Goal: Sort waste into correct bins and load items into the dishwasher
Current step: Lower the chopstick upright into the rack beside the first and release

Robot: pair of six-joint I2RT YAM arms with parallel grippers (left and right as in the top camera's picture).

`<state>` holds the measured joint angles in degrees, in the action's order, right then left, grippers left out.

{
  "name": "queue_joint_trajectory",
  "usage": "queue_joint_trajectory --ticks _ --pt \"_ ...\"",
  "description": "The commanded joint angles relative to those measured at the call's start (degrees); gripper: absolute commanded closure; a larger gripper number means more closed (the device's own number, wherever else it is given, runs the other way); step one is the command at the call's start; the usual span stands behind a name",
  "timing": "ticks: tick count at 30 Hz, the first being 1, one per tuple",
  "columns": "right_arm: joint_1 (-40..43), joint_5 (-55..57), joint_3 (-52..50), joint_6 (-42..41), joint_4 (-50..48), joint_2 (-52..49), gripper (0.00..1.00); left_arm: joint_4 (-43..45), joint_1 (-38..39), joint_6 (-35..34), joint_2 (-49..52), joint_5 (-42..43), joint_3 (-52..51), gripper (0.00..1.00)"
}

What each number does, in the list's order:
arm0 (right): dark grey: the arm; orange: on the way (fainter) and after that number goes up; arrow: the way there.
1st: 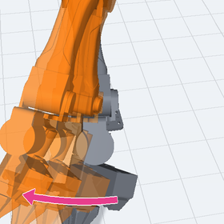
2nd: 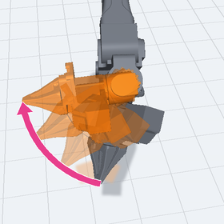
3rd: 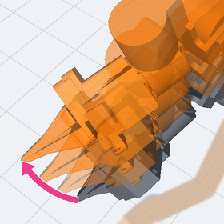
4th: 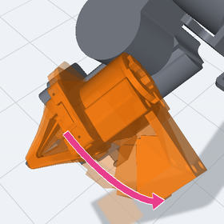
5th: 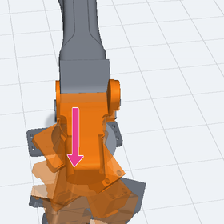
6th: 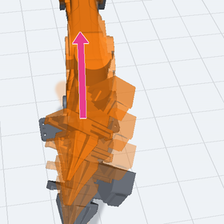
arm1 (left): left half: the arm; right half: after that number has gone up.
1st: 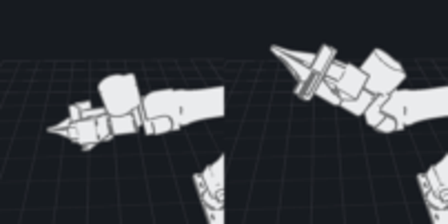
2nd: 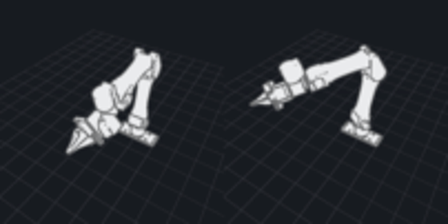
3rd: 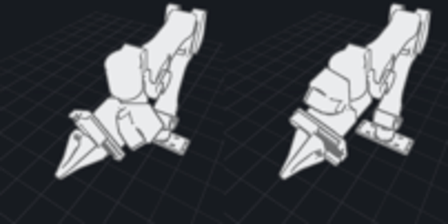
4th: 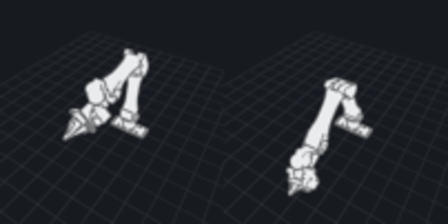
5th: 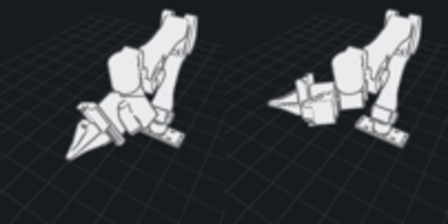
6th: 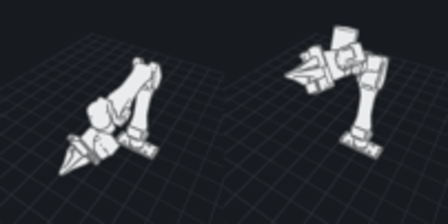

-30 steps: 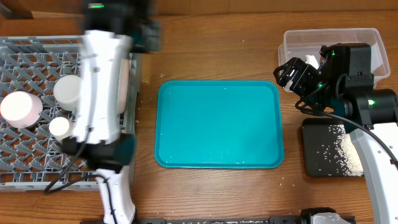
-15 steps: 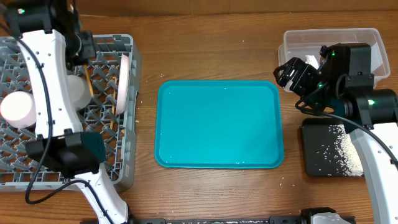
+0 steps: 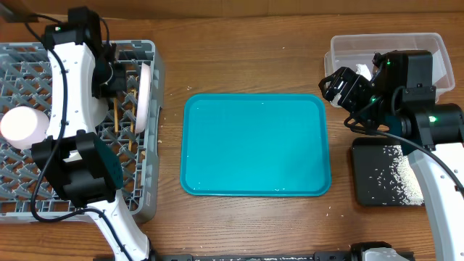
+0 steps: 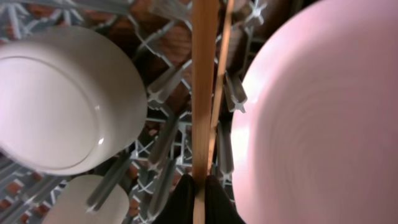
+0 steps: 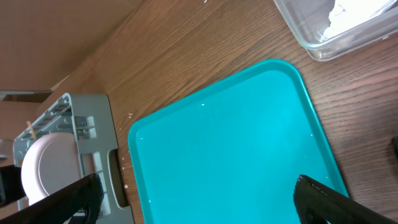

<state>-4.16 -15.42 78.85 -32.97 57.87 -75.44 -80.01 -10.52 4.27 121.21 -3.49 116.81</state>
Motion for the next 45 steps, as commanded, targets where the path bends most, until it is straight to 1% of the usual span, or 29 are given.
queue_joint_trajectory --ticks 1,2,3,4,5,6,9,13,19,25,28,36,41,45 --pt "0.1 0.6 0.3 0.4 -0.3 0.0 0.00 1.4 -0.5 2.1 -0.4 -0.1 -3.2 0.66" --pt "0.1 0.6 0.3 0.4 -0.3 0.0 0.00 1.5 -0.5 2.1 -0.4 -0.1 -3.6 0.37" --pt "0.1 0.6 0.3 0.4 -0.3 0.0 0.00 1.7 -0.5 2.2 -0.4 -0.1 -4.0 0.25" --pt "0.1 0.6 0.3 0.4 -0.3 0.0 0.00 1.8 -0.5 2.1 -0.4 -0.1 -4.0 0.17" --pt "0.1 0.6 0.3 0.4 -0.3 0.0 0.00 1.8 -0.5 2.1 -0.4 -0.1 -4.0 0.11" --pt "0.1 0.6 0.3 0.4 -0.3 0.0 0.00 1.8 -0.5 2.1 -0.4 -0.1 -4.0 0.01" --pt "0.1 0.6 0.3 0.4 -0.3 0.0 0.00 0.9 -0.4 1.9 -0.5 0.2 -3.7 0.00" --pt "0.1 0.6 0.3 0.4 -0.3 0.0 0.00 -3.0 -0.4 0.2 -1.0 1.2 -1.2 0.00" --pt "0.1 0.6 0.3 0.4 -0.3 0.0 0.00 -8.7 -0.4 0.3 -6.0 8.1 2.0 0.00" --pt "0.1 0.6 0.3 0.4 -0.3 0.0 0.00 -9.0 -0.5 1.5 -17.1 13.0 2.0 0.00" --pt "0.1 0.6 0.3 0.4 -0.3 0.0 0.00 -9.6 -0.4 1.9 -22.9 13.5 2.0 0.00" --pt "0.1 0.6 0.3 0.4 -0.3 0.0 0.00 -16.8 -0.4 2.3 -36.0 14.8 1.7 0.00" --pt "0.1 0.6 0.3 0.4 -0.3 0.0 0.00 -16.8 -0.4 2.2 -45.7 20.2 -4.0 0.00" --pt "0.1 0.6 0.3 0.4 -0.3 0.0 0.00 -16.8 -0.3 2.2 -54.8 27.2 -10.8 0.00"
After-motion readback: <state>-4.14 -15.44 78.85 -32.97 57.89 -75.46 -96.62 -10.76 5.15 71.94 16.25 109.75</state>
